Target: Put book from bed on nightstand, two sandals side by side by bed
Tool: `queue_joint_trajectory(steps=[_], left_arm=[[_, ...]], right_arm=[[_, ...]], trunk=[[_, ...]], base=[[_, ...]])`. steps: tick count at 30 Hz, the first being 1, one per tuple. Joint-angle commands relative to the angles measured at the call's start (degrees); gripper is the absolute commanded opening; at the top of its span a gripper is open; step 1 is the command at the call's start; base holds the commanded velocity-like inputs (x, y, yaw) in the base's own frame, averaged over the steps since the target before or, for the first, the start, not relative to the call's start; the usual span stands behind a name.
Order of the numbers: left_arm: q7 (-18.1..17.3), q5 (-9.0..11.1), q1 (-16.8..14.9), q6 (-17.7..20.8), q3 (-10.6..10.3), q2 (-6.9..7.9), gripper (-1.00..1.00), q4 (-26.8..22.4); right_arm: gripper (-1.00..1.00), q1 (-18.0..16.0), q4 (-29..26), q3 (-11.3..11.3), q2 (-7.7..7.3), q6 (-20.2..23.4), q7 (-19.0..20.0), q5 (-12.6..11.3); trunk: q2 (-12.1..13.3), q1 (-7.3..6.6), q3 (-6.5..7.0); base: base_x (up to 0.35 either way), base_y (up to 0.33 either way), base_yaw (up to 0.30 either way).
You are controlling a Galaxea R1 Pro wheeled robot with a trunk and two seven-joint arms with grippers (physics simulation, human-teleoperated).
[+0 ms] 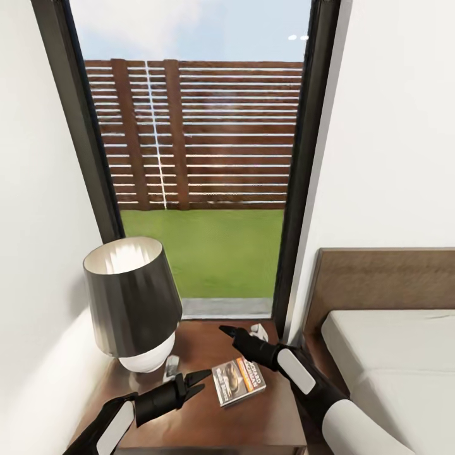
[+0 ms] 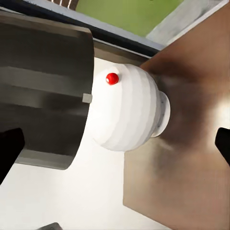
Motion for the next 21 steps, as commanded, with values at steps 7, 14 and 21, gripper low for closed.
queue_joint_trajectory(steps=[7,14,21], left_arm=[[0.6,0.5,0.0,0.4,-0.2,0.08,1.0,0.0],[0.6,0.4,0.0,-2.7,-0.1,0.16,1.0,0.0],[1.1,-3.8,0.0,-7.1,-0.3,0.17,1.0,0.0]], right_arm=[[1.0,0.0,0.0,0.3,0.02,0.0,0.1,-0.1],[1.0,0.0,0.0,0.9,-0.04,-0.4,0.1,1.3],[1.0,0.0,0.0,2.3,-0.4,-2.8,0.1,10.5]], trunk=[[2.8,-1.55,1.21],[5.6,-3.09,2.46],[8.4,-4.63,3.72]], base=[[0.0,0.0,0.0],[0.0,0.0,0.0],[0.0,0.0,0.0]])
